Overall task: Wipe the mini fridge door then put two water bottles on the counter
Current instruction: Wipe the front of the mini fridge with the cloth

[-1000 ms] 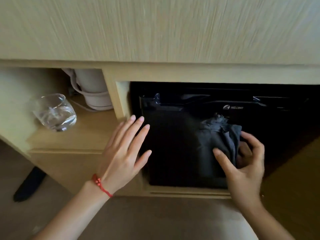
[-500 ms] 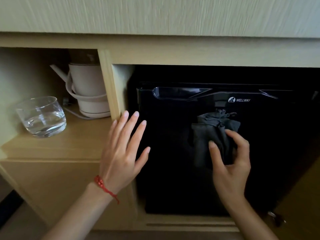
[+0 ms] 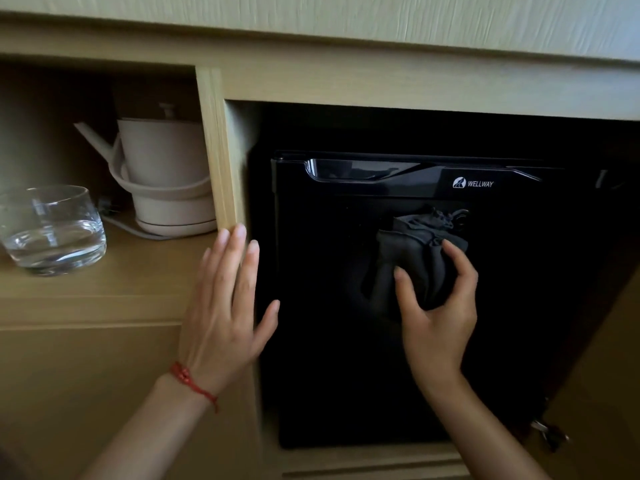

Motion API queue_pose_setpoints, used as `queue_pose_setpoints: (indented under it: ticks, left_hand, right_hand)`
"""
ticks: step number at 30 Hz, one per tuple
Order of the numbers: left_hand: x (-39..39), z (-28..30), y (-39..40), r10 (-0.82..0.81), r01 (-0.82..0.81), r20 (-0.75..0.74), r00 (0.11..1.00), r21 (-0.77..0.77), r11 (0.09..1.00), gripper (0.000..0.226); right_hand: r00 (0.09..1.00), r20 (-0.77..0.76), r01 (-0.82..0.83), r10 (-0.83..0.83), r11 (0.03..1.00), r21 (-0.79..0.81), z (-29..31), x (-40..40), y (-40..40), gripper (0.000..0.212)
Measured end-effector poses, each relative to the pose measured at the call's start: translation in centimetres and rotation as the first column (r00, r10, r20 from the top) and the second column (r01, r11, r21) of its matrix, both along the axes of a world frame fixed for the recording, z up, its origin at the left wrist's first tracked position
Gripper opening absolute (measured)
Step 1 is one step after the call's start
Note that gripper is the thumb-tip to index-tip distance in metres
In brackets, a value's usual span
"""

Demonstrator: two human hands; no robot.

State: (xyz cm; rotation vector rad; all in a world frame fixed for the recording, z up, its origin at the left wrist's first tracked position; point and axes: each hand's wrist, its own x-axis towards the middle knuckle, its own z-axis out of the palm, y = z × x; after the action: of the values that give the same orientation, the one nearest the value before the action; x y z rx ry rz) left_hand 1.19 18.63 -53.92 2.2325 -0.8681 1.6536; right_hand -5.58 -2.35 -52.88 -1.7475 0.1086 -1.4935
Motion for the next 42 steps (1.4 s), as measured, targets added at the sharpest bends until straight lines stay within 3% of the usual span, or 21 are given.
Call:
queue_pose_setpoints:
  ticks: [4,9,14,19,23,27,31,34,38,42]
  left_hand:
    - [0.2,0.0,-0.1,0.038,-0.038,0.03,0.999,-0.003,0.999,0.061]
    - [0.5,-0.2,-0.2,0.094,-0.094,0.075,0.993,-0.007,0.996,0.06]
    - [0.7,-0.4,-0.2,0.106,-0.106,0.105,0.989,-0.007,0.994,0.06]
    - [0.6,-0.5,-0.1,0.116,-0.118,0.124,0.985,0.011,0.993,0.059]
    - [0.4,-0.9,0.0,0.136,-0.142,0.133,0.982,0.036,0.989,0.059]
    - [-0.1,-1.3,-0.1,0.124,-0.128,0.097,0.988,0.036,0.991,0.059]
    - [-0.7,-2.1,-0.1,0.116,-0.117,0.048,0.992,0.025,0.993,0.058]
    - [-1.0,-2.7,-0.5,0.127,-0.128,0.029,0.991,0.024,0.992,0.059]
    - [-1.5,-3.6,-1.2,0.106,-0.108,0.036,0.994,0.06,0.992,0.058]
    - [-2.0,-3.5,-2.5,0.06,-0.061,0.02,0.998,0.098,0.993,0.056]
  right_hand:
    - [1.0,0.02,0.001,0.0,0.999,-0.045,0.7,1.0,2.1,0.054]
    - [0.997,0.066,-0.016,0.033,0.969,-0.247,1.8,2.5,5.0,0.048]
    - [0.999,0.024,0.049,-0.043,0.91,-0.412,2.4,2.2,3.2,0.046]
    - [0.974,0.062,0.225,-0.216,0.938,-0.263,1.2,0.7,-1.5,0.049]
    - [0.962,0.086,0.268,-0.261,0.96,-0.08,-0.1,0.5,-1.5,0.051]
    - [0.969,0.119,0.237,-0.216,0.952,-0.196,-0.4,1.4,1.6,0.043]
    - [0.997,0.058,0.076,-0.059,0.932,-0.355,-0.8,2.0,3.6,0.042]
    - [0.999,0.027,0.041,-0.033,0.914,-0.404,-0.6,2.0,3.0,0.042]
    - [0.991,0.057,0.136,-0.124,0.929,-0.343,-0.2,1.1,-0.1,0.043]
    - [0.961,0.068,0.277,-0.269,0.95,-0.147,-0.8,-0.2,-4.6,0.05]
